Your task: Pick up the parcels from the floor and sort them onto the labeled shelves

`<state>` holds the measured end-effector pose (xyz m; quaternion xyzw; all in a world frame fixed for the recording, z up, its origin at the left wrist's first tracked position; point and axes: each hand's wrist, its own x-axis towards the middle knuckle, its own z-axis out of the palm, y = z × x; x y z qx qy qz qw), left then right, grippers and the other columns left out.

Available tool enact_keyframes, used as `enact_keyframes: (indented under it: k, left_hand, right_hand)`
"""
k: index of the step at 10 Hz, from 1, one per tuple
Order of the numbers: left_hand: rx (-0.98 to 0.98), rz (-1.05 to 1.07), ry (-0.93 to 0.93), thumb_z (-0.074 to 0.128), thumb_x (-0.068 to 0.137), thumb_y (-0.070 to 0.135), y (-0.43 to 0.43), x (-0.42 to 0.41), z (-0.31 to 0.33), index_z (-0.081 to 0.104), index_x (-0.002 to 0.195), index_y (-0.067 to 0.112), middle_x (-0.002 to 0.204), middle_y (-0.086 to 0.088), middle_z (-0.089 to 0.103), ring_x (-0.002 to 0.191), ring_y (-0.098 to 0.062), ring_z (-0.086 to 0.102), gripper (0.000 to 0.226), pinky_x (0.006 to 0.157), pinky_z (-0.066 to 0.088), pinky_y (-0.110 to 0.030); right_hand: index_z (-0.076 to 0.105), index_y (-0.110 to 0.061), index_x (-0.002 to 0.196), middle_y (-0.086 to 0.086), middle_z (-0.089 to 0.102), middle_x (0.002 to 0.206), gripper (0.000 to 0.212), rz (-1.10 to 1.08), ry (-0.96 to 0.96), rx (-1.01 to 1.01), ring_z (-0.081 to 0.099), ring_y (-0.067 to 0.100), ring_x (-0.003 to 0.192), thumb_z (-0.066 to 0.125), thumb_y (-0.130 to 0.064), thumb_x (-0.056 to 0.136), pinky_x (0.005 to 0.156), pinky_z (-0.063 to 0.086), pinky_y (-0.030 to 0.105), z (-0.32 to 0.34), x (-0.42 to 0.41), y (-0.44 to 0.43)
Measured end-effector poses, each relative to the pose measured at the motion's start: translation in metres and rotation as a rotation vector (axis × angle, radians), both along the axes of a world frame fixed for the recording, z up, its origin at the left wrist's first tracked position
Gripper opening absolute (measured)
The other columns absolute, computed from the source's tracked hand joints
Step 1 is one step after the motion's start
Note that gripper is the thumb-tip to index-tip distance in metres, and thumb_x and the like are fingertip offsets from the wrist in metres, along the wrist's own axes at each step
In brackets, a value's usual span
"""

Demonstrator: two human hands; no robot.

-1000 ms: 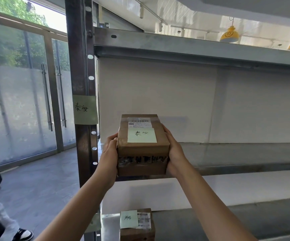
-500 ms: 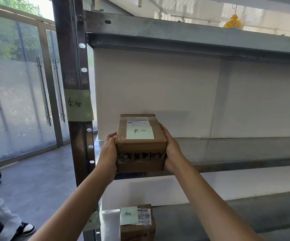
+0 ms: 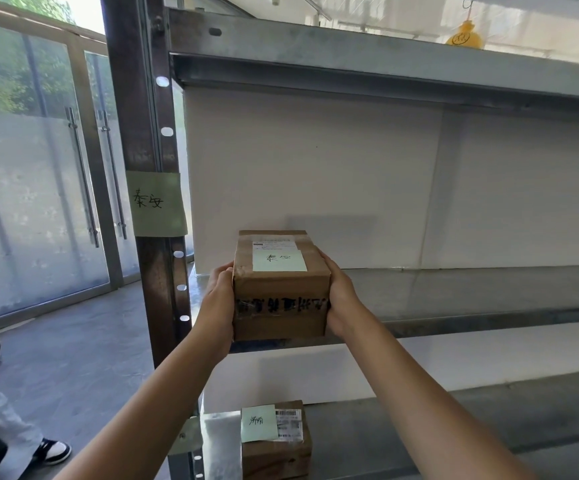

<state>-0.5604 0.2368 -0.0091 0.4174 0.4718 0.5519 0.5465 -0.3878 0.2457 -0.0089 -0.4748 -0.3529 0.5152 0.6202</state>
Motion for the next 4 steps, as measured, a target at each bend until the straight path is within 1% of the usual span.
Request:
enact_keyframes:
  k: [1,2,3,4]
  left_hand:
    - [0.047,-0.014,0.047,0.03,0.105,0.044,0.001,-0.003,0.0,0.055,0.126,0.039,0.119,-0.007,0.06,0.108,-0.028,0.057,0.034,0.081,0.051,-0.043]
    - [0.097,0.002,0.128,0.027,0.106,0.045,0.0,-0.008,0.001,0.06,0.125,0.031,0.129,-0.01,0.059,0.12,-0.029,0.053,0.04,0.102,0.043,-0.048]
    - [0.124,0.049,0.14,0.018,0.107,0.052,-0.002,-0.014,0.0,0.058,0.139,0.025,0.144,-0.007,0.057,0.136,-0.028,0.047,0.058,0.118,0.031,-0.047]
    - [0.199,0.064,0.178,0.016,0.107,0.053,-0.01,-0.016,0.007,0.046,0.15,0.021,0.158,-0.001,0.045,0.149,-0.023,0.035,0.061,0.122,0.02,-0.043]
  right_hand:
    - [0.069,-0.032,0.127,0.004,0.079,0.112,0.035,0.0,-0.015,0.015,0.072,0.028,0.104,0.049,-0.044,0.101,0.086,0.059,0.039,0.004,0.0,-0.005]
    - [0.074,-0.021,0.103,0.009,0.076,0.099,0.034,-0.052,-0.135,-0.014,0.067,0.021,0.088,0.043,-0.036,0.104,0.081,0.052,0.034,0.011,0.001,-0.012]
    - [0.065,-0.014,0.114,0.003,0.042,0.101,0.037,-0.16,-0.178,-0.013,0.037,0.012,0.092,0.039,-0.035,0.099,0.077,0.048,0.037,0.018,-0.001,-0.018]
    - [0.051,0.001,0.141,0.018,0.054,0.147,0.053,-0.218,-0.197,0.016,0.051,0.032,0.136,0.035,-0.035,0.105,0.111,0.041,0.041,0.022,0.001,-0.035]
